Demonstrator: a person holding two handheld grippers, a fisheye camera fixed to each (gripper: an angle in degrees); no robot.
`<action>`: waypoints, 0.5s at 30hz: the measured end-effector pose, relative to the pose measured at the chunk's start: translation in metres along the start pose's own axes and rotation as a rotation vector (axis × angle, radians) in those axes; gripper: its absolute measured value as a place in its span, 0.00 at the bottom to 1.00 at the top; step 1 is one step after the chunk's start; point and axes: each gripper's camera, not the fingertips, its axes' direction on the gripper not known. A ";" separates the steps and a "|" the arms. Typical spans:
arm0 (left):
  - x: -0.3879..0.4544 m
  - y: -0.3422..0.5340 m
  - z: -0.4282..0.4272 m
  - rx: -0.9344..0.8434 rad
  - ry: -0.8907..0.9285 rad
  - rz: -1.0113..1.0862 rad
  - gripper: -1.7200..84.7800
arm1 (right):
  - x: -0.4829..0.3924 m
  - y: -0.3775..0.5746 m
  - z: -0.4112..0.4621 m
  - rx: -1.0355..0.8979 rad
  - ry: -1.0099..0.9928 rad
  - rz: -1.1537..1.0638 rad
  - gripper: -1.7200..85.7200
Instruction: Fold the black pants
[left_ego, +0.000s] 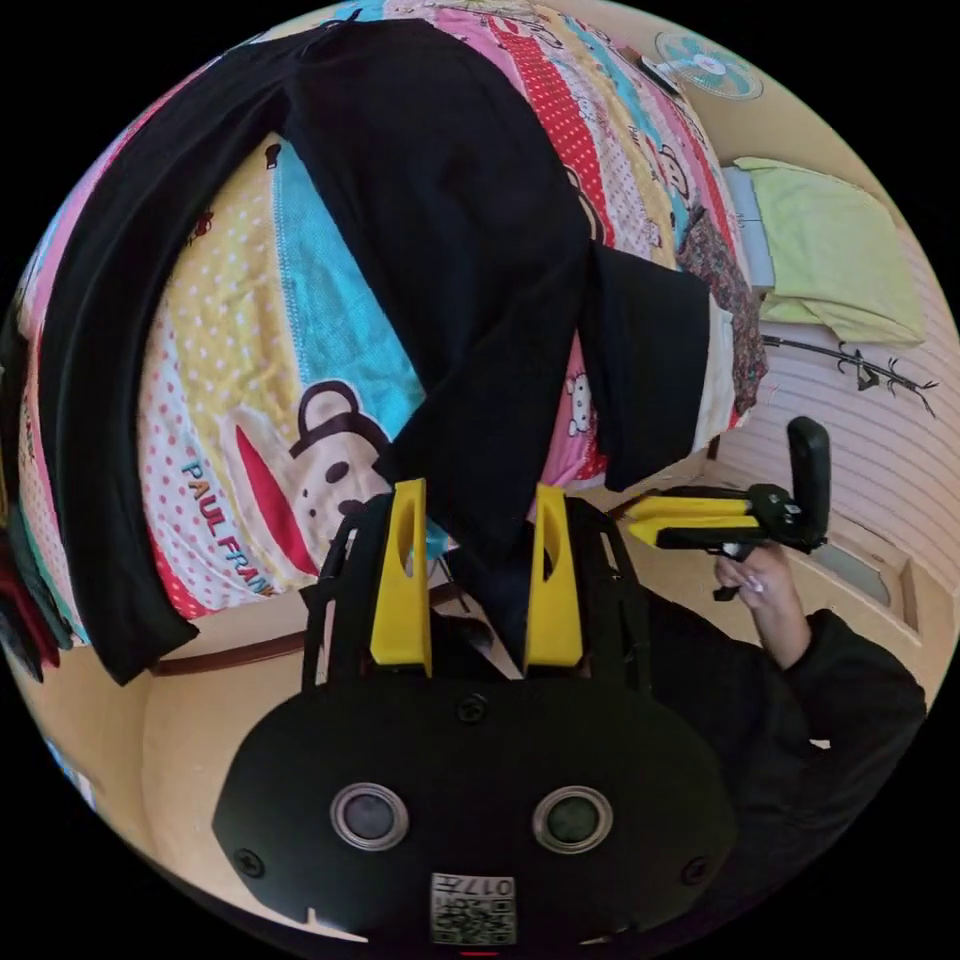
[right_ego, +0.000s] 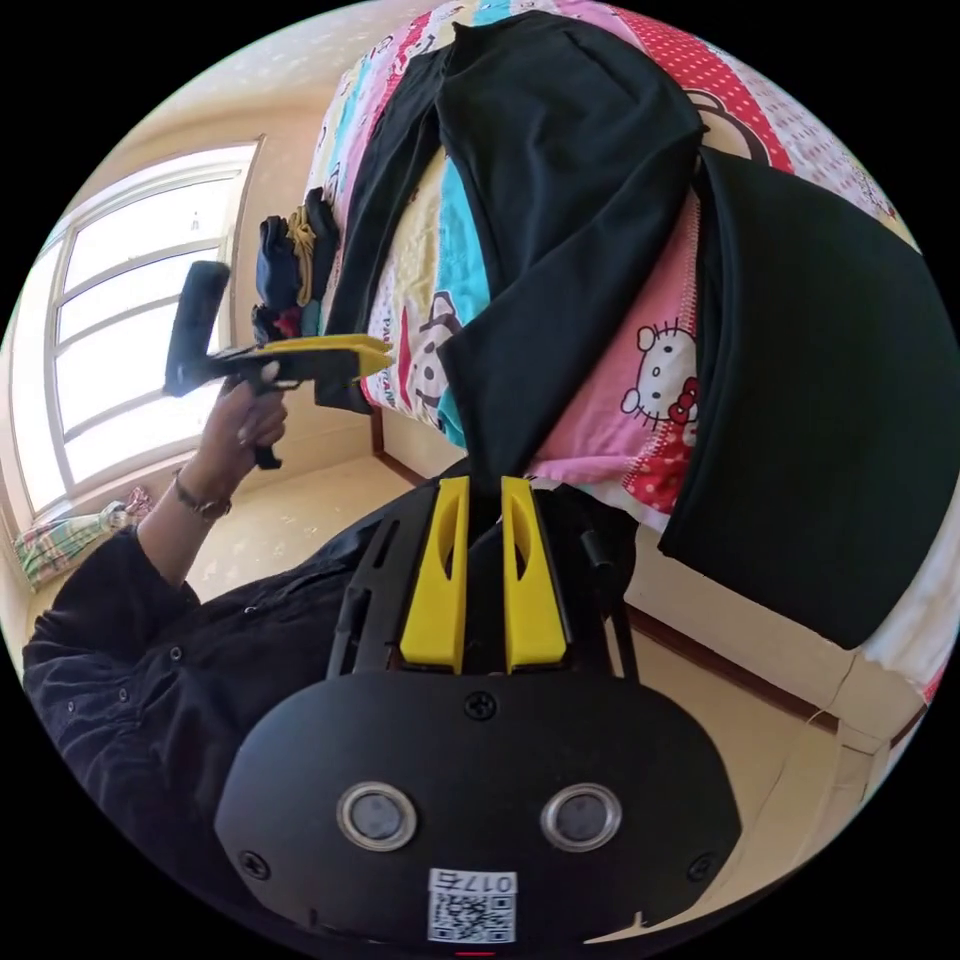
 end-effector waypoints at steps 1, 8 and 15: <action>-0.004 -0.005 0.005 -0.004 -0.011 0.004 0.20 | -0.006 0.005 0.001 -0.013 0.010 0.004 0.09; -0.026 -0.034 0.079 -0.109 -0.154 -0.006 0.18 | -0.024 0.056 0.003 -0.068 0.065 0.112 0.08; 0.020 0.039 -0.011 0.015 0.039 0.076 0.07 | -0.032 0.056 -0.024 -0.080 0.240 0.190 0.09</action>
